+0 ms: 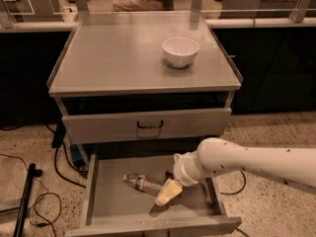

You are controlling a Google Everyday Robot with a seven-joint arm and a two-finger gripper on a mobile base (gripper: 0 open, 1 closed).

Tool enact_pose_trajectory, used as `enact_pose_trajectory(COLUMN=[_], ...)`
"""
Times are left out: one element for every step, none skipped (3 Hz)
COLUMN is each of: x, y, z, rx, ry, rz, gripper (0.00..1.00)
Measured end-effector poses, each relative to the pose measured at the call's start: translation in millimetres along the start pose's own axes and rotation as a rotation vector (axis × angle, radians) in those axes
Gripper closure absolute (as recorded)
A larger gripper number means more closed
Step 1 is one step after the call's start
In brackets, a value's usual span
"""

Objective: Pick water bottle from middle drawer and place on counter

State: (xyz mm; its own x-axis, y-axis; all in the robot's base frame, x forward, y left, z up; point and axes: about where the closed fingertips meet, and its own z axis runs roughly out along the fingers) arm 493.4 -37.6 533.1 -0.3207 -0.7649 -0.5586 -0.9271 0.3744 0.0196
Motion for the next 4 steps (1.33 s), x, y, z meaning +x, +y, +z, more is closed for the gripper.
enact_pose_trajectory(x=[8, 16, 24, 33], y=[-7, -6, -8, -13], z=[26, 56, 87, 109], rx=[-0.030, -0.076, -0.108, -0.115], ry=[-0.037, -0.044, -0.051, -0.058], rz=[-0.003, -0.026, -0.057, -0.070], gripper=[0.00, 0.00, 0.00, 0.00])
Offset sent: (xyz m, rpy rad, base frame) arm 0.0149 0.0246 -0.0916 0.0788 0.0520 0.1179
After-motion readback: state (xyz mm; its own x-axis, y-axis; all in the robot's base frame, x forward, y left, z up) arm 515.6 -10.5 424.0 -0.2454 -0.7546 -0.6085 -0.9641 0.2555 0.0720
